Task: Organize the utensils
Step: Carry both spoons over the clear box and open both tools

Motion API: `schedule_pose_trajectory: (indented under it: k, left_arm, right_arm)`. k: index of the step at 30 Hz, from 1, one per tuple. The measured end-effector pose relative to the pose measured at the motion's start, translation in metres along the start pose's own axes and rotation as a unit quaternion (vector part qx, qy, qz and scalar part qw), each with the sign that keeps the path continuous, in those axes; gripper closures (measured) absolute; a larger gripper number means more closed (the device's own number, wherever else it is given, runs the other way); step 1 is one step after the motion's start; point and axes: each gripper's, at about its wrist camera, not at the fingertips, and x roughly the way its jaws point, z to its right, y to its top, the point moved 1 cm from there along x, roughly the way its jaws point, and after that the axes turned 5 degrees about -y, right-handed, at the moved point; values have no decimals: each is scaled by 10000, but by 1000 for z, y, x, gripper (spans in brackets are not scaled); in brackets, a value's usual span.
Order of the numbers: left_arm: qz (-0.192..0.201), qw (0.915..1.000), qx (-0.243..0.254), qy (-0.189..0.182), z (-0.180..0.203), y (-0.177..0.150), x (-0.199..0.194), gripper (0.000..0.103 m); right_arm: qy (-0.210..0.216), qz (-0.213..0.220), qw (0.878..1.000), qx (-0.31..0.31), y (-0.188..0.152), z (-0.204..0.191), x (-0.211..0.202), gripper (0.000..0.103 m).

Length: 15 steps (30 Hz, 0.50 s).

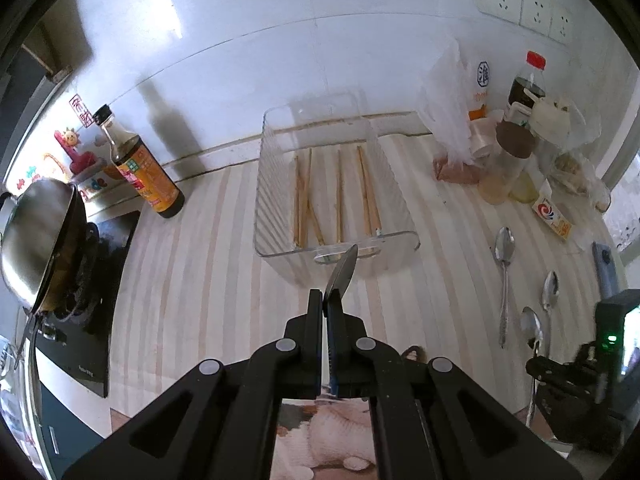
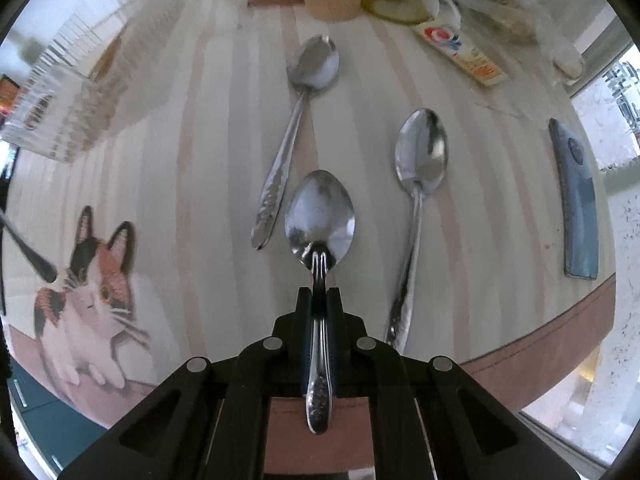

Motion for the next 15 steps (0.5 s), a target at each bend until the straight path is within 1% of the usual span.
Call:
schedule_pose_trajectory:
  k: [3,8,10,15]
  left_arm:
    - [50,9999,-71,-109,-2,4,-15,103]
    - [263,9990,-150,-319,-3,17,-46,103]
    - [373,9983,-211,-395,-7,25,-58,103]
    - [551,9959,-388,-600,-20,56,-80,103]
  right_arm:
    - [219,234,9995,44,-2,5,-31,96]
    - [591,706,9958,14,12,3,-83,96]
    - [824,856,9929,-11,26,-1,-102,96]
    - [1372,1076,9846,-102,72,-25,-126,96]
